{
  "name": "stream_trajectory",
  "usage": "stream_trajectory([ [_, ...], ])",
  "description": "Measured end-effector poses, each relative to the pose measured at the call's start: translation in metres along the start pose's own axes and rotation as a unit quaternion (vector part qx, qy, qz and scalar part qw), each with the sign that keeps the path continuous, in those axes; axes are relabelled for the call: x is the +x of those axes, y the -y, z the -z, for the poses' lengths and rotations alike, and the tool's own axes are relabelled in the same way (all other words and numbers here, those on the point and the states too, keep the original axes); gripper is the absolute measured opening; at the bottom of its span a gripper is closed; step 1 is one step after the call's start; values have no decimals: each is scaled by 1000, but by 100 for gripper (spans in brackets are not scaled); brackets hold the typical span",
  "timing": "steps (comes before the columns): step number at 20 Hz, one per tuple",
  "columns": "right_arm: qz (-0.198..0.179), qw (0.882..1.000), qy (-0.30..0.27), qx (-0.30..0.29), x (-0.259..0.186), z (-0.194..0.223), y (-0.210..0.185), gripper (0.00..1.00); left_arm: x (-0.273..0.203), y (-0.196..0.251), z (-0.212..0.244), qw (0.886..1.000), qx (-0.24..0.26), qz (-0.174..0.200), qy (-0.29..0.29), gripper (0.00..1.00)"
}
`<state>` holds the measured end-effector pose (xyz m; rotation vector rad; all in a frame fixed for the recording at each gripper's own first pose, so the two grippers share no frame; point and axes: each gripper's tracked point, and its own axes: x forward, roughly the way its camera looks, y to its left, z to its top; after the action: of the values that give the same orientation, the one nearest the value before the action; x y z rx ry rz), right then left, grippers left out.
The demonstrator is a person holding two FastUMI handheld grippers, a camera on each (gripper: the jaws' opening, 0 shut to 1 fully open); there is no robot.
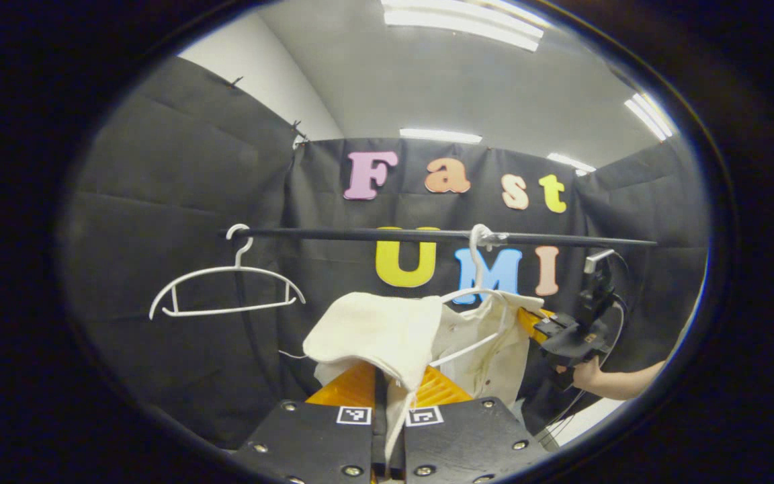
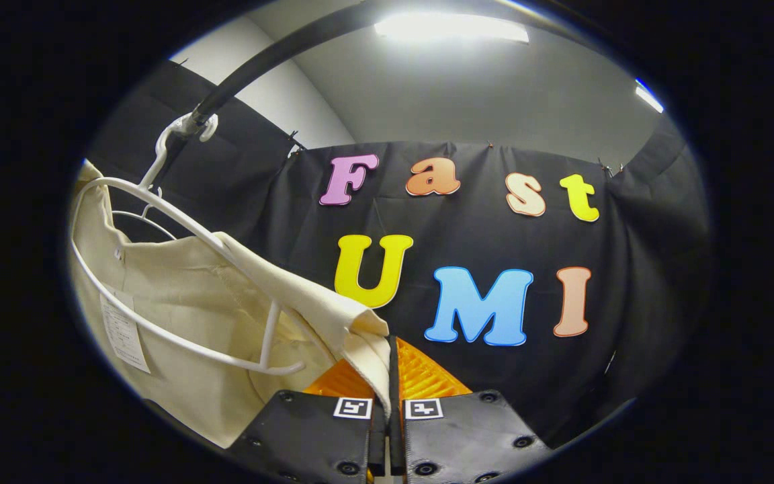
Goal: Grasp the clothes on the hanger with both hands and then place them into the laundry hamper below.
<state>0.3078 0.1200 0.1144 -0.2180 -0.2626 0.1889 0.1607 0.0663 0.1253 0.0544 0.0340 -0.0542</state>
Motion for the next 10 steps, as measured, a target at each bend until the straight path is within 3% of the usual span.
stream_trajectory([
  [2,4,1000,7,-13,3,1,0,4,-6,-11,-7,999,40,-14,-7,3],
  [10,11,999,17,-46,19,12,-3,4,6,-51,-34,998,-5,-53,32,3],
])
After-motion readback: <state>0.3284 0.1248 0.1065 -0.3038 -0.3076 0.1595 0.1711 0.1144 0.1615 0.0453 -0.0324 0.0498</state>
